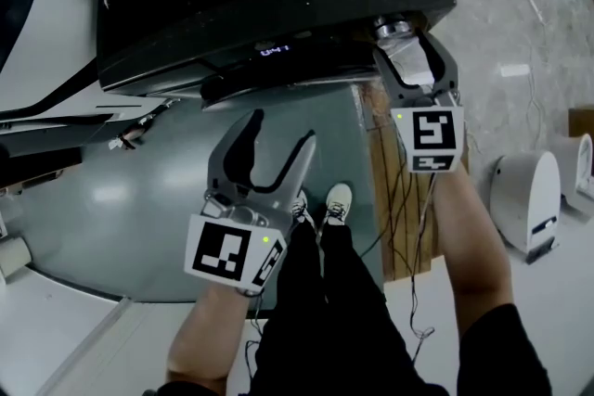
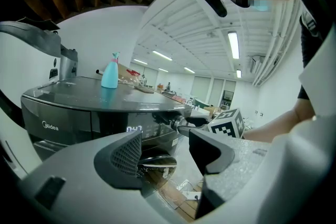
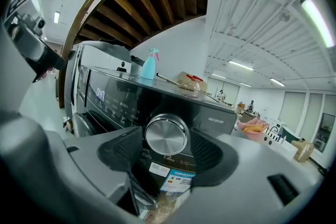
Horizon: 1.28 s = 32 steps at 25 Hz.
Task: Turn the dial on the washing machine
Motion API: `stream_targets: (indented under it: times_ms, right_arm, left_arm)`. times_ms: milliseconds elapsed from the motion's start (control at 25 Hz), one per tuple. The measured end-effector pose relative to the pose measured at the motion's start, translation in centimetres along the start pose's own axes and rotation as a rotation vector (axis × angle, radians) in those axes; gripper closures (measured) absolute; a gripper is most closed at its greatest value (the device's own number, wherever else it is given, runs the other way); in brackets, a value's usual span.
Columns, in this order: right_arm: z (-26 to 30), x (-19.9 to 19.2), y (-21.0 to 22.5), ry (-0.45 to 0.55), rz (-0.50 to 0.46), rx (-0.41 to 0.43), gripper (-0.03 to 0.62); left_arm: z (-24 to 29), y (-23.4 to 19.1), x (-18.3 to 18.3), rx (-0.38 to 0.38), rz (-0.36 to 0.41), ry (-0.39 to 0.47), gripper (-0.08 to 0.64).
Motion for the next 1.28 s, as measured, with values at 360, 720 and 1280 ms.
stream_targets:
  times_ms: [360,720,1280]
  right_arm:
    - [0.6,-0.4,-0.2,-0.017,0.021,-0.012,0.328]
    - [0.8,-1.4,0.8,-0.05,0.436,0.059,0.33]
    - [0.1,-0.8,0.2,-0.004,0.254,0.028,0.29]
  left_arm:
    - [-0.1,0.0,-0.2,0.001,-0.003,0.004,0.296]
    - [-0.4,0.0,-0.4,0.0,-0.002,0.005,0.296]
    - [-0.5,0.3,-0.9,-0.017,-0.002,0.0,0.293]
Point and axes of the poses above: the fingertips, and each gripper's own axes: z forward along the fingers, y to its right, x out of its top, the point moved 5 cm from there along -z, backward along the fingers, and after that the axes turned 7 degrees about -x, right-handed, at the moved point
